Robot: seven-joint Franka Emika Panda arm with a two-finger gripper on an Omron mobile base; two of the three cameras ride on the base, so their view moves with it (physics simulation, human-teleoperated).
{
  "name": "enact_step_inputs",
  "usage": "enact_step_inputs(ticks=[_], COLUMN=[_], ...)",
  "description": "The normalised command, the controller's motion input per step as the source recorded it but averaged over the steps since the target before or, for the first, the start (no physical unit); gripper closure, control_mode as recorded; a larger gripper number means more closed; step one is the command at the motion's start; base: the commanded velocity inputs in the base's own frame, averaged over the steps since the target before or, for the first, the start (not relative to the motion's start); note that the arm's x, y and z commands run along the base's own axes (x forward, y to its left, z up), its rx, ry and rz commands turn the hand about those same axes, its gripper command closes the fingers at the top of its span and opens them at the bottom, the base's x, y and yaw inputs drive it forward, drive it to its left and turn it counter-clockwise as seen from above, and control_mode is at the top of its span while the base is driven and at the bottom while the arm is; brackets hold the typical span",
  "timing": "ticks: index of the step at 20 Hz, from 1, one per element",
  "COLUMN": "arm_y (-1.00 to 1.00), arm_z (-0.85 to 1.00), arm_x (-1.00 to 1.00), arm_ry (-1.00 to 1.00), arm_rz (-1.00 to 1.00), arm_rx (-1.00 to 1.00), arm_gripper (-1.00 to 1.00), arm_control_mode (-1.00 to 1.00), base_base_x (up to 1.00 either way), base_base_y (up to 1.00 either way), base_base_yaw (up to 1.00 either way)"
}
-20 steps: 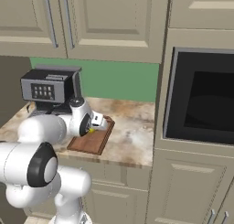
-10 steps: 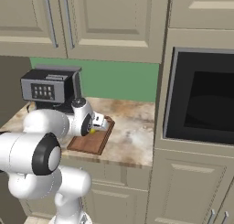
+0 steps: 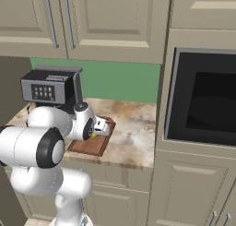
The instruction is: Retrieve a lemon from the fridge and place it on the cutting board with the fish.
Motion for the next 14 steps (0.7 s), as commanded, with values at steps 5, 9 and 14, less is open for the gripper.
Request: enact_step_inputs(ticks=[5, 9, 14], arm_y=[0.00, 0.00, 0.00], arm_z=[-0.02, 0.00, 0.00], arm_x=[0.00, 0.00, 0.00], arm_ry=[0.00, 0.00, 0.00], arm_rz=[0.00, 0.00, 0.00], arm_rx=[0.00, 0.00, 0.00], arm_gripper=[1.00, 1.00, -1.00], arm_control_mode=[-1.00, -1.00, -1.00], base_base_x=[0.00, 0.00, 0.00], base_base_y=[0.00, 0.00, 0.00], base_base_yaw=[0.00, 0.00, 0.00])
